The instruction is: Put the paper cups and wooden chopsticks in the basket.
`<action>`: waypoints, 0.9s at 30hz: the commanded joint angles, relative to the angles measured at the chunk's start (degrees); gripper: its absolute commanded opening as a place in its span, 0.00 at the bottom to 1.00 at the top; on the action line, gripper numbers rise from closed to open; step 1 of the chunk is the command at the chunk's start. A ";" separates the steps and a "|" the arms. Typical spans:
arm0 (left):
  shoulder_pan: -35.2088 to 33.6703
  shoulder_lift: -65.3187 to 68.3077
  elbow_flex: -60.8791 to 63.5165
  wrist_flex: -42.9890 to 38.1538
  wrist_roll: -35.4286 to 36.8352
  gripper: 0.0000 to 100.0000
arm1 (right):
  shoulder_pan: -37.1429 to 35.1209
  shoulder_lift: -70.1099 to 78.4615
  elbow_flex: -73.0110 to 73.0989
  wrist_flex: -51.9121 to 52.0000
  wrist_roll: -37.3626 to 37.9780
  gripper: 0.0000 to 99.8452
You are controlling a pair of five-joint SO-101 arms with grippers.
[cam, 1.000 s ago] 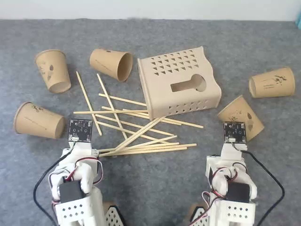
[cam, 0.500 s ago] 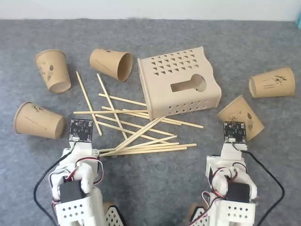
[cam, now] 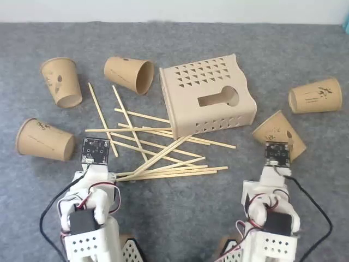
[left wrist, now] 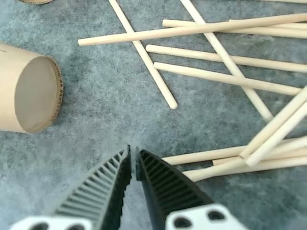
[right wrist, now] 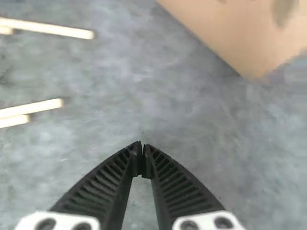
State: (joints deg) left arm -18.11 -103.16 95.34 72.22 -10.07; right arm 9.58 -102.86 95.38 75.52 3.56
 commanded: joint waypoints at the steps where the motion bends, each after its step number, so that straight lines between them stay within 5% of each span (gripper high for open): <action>1: 0.18 -1.05 -5.76 -0.35 -0.62 0.02 | 8.92 -1.01 -2.99 -0.13 1.05 0.01; 8: 0.62 -1.05 -14.29 -0.35 -0.35 0.02 | 11.56 -1.10 -3.87 -9.19 18.73 0.01; 16: 0.62 2.55 -31.25 -0.35 -0.26 0.02 | 8.92 -0.48 -12.40 -6.99 11.34 0.01; 27: 0.70 46.86 -47.16 3.16 11.16 0.13 | 5.23 2.15 -32.26 -6.99 12.84 0.01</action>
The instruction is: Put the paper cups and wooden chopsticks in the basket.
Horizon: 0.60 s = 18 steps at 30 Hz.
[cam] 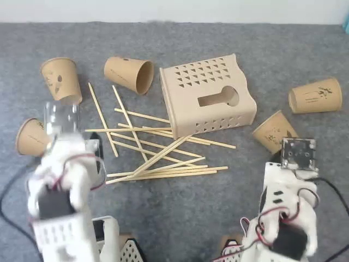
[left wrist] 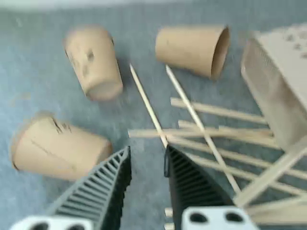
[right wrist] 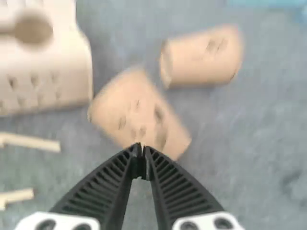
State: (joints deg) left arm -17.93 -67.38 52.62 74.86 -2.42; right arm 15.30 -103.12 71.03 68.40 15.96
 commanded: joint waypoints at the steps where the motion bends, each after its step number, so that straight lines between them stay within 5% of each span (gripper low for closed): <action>1: 0.53 13.63 -4.35 -0.26 4.66 0.13 | -0.57 4.70 -10.20 0.04 0.53 0.01; 11: 2.02 20.40 11.38 -22.68 13.54 0.13 | -2.24 54.99 -49.32 7.16 -10.73 0.01; 18: -1.41 20.40 12.44 -25.14 13.63 0.13 | -10.95 90.24 -82.46 19.38 -18.02 0.03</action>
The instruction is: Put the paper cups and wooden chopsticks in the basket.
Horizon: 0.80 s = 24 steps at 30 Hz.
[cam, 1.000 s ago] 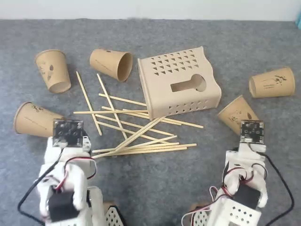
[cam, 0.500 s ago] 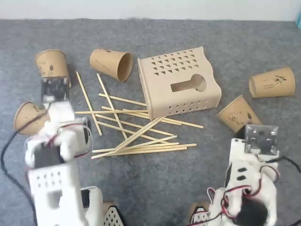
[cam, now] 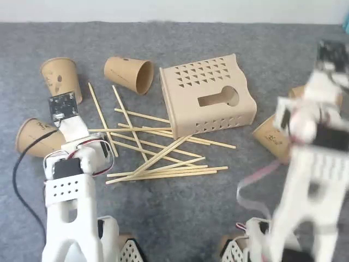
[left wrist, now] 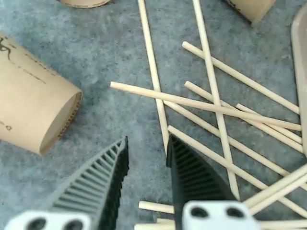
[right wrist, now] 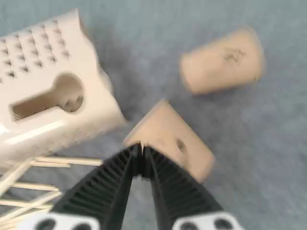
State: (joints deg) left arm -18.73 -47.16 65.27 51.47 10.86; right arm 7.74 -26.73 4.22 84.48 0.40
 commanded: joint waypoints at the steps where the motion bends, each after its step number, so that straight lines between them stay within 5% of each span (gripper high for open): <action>1: -0.62 0.18 -0.22 -1.76 0.35 0.13 | -4.18 17.80 -19.78 4.26 -2.73 0.05; 8: -0.70 0.18 -0.13 -1.85 0.35 0.13 | -6.55 39.78 -40.53 5.76 -3.96 0.11; 24: -0.62 0.18 2.95 -8.26 0.26 0.13 | -13.41 56.40 -45.27 2.15 -4.84 0.20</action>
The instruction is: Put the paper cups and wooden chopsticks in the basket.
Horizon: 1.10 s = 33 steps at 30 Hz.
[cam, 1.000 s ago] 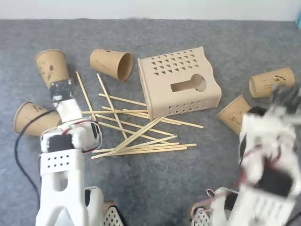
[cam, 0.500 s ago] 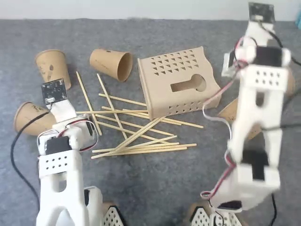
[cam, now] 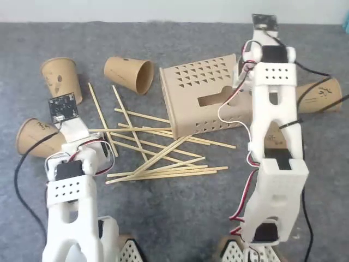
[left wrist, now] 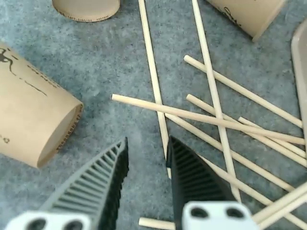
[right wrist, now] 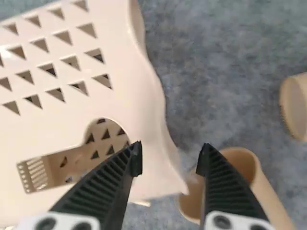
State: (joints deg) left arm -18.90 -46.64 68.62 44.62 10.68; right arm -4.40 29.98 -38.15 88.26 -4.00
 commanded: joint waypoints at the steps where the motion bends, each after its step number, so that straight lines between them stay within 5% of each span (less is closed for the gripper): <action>1: -0.44 -0.35 -0.40 -1.49 0.44 0.13 | -1.54 0.57 -2.90 -2.15 -0.44 0.20; 11: -0.35 0.09 0.04 -3.69 0.35 0.13 | -5.58 5.67 -2.90 -2.33 -0.09 0.19; 16: -0.44 0.09 0.04 -3.78 0.35 0.13 | -7.16 5.05 -3.69 -1.10 0.00 0.00; 33: -0.44 -0.26 0.84 -3.96 0.35 0.13 | -5.23 -19.30 -4.66 -1.01 11.78 0.01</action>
State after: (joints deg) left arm -18.99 -46.55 69.85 42.33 10.68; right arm -10.81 20.57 -39.65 89.85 3.30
